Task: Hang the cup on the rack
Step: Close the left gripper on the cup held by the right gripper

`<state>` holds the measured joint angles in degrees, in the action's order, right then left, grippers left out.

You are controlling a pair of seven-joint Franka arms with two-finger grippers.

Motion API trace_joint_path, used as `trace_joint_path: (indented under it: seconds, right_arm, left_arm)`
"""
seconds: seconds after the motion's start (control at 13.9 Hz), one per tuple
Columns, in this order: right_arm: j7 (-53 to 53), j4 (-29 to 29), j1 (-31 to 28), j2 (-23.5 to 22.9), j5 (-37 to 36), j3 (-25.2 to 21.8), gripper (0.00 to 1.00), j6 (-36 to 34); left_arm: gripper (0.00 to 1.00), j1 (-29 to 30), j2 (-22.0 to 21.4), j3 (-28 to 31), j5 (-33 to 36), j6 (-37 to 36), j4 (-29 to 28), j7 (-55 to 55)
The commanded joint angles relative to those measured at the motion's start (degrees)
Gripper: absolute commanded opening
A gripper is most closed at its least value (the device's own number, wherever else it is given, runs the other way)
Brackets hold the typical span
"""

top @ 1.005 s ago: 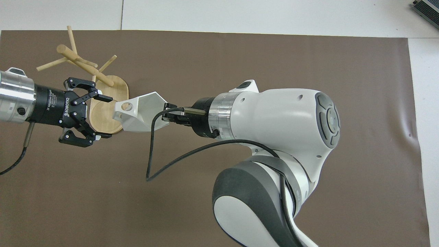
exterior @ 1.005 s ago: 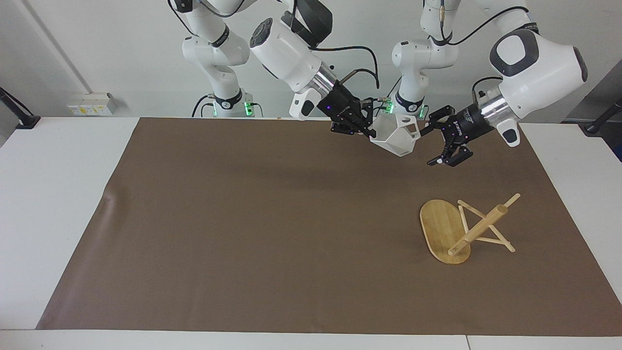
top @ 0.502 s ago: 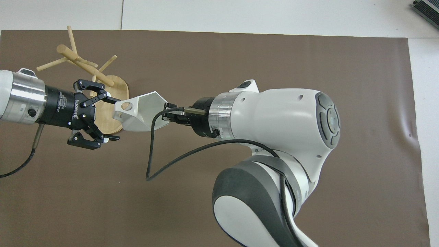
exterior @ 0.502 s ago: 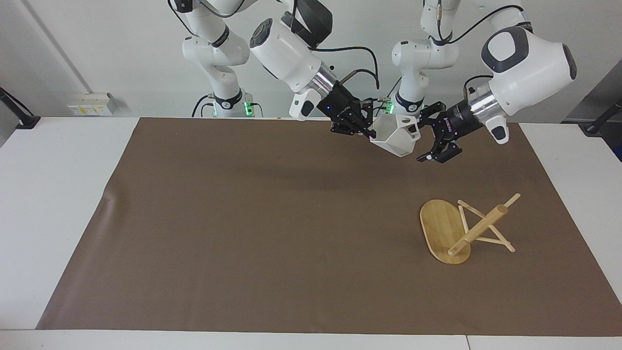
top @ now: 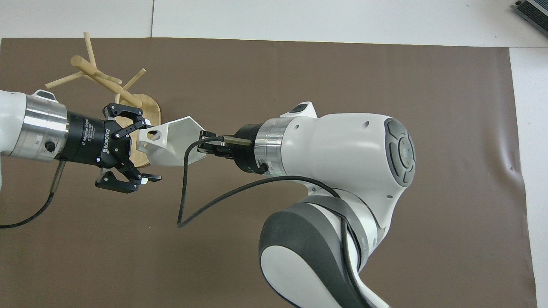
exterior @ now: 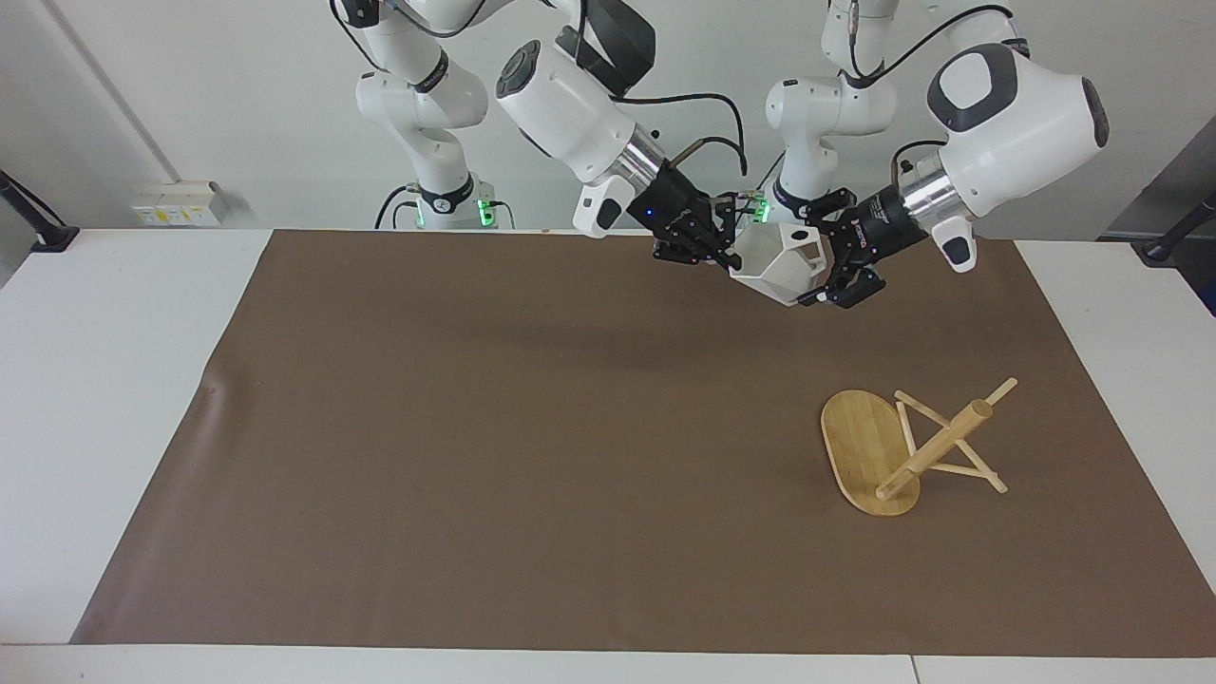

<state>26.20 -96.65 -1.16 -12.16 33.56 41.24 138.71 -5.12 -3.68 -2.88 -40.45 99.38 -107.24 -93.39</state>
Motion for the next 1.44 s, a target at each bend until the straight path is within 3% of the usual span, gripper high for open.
trace_joint_path:
  seconds: [0.0, 0.72, 0.79, 0.93, 1.08, 1.22, 1.36]
  right_arm:
    - [1.4, 0.85, -0.24, -0.94, 0.63, 0.78, 0.0, 1.39]
    - [1.4, 0.94, -0.33, -1.2, 0.81, 0.86, 0.0, 1.39]
    - [1.4, 0.94, -0.33, -1.2, 0.81, 0.86, 0.0, 1.39]
    - [1.4, 0.94, -0.33, -1.2, 0.81, 0.86, 0.0, 1.39]
    - [1.4, 0.94, -0.33, -1.2, 0.81, 0.86, 0.0, 1.39]
    - [1.4, 0.94, -0.33, -1.2, 0.9, 0.86, 0.0, 1.39]
    - [1.4, 0.94, -0.33, -1.29, 0.99, 0.86, 0.0, 1.39]
  left_arm:
    - [1.0, -1.47, -2.91, 0.68, -1.39, 2.83, -4.2, -1.0]
    - [1.0, -2.97, -3.62, 0.68, -1.83, 5.29, -4.91, -4.16]
    - [0.88, -2.97, -3.62, 0.68, -1.83, 5.29, -4.91, -4.26]
    - [0.47, -2.97, -3.79, 0.68, -1.83, 5.29, -4.91, -4.26]
    - [0.2, -2.97, -4.06, 0.68, -1.83, 5.29, -5.0, -4.26]
    - [0.0, -2.97, -4.23, 0.77, -1.83, 5.21, -5.0, -4.52]
    - [0.0, -2.97, -4.5, 0.77, -1.74, 5.12, -5.17, -4.61]
